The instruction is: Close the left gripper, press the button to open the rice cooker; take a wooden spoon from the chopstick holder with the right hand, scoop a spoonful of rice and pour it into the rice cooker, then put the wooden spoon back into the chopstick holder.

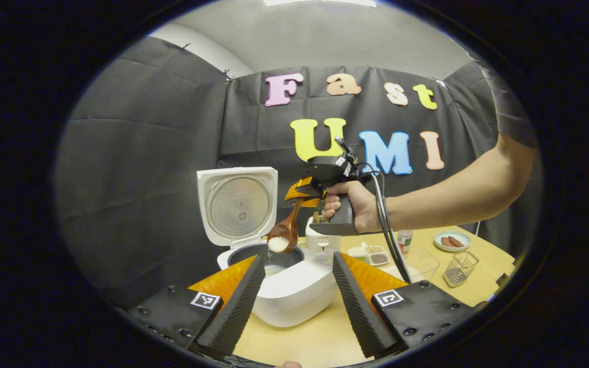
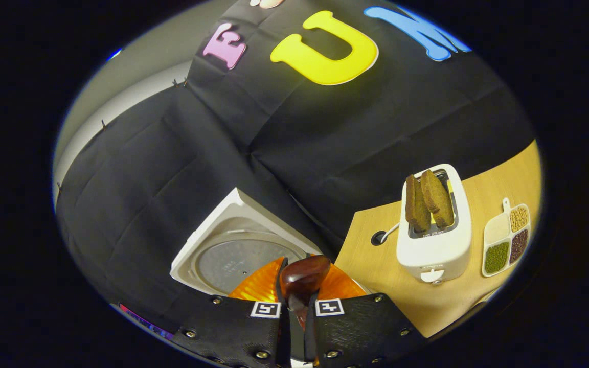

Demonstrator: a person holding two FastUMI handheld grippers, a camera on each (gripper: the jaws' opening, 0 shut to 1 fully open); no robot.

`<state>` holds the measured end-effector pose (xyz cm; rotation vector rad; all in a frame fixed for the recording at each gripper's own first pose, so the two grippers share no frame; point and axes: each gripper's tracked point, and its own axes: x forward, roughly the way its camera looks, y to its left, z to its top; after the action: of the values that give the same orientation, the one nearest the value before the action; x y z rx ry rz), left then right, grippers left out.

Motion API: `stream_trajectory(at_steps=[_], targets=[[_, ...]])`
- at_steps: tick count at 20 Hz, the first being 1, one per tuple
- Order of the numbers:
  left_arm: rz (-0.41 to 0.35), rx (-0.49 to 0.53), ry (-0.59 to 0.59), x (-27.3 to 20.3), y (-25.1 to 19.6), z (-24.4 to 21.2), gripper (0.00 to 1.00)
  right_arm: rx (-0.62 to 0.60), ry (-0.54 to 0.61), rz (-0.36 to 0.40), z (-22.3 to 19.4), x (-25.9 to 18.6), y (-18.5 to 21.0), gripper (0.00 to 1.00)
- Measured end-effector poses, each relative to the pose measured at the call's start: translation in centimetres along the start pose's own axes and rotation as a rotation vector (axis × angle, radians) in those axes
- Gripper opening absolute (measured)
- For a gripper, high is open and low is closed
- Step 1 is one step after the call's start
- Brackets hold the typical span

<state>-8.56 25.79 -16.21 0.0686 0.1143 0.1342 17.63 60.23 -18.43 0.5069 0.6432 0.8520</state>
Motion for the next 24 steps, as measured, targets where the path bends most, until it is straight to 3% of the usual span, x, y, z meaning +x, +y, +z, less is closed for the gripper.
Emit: stream_trajectory(at_steps=[3,8,17,20,24], targets=[[0.013,0.003,0.010,-0.8,0.3,-0.1,0.94,-0.112,0.030,-0.028,-1.7,1.5,0.4,0.10],[0.020,0.014,0.021,-1.5,0.6,-0.4,0.93,-0.474,0.046,-0.055,-2.9,2.2,2.1,0.11],[0.029,0.012,0.003,-1.5,0.4,0.3,0.90,-0.929,0.044,0.093,-3.3,0.6,6.3,0.10],[0.029,0.010,0.004,-1.2,0.1,0.4,0.90,-0.927,0.032,0.138,-3.0,0.3,7.4,0.10],[0.047,-0.001,-0.022,-1.5,0.1,1.8,0.90,-0.823,0.000,0.141,-0.6,-1.6,7.5,0.11]])
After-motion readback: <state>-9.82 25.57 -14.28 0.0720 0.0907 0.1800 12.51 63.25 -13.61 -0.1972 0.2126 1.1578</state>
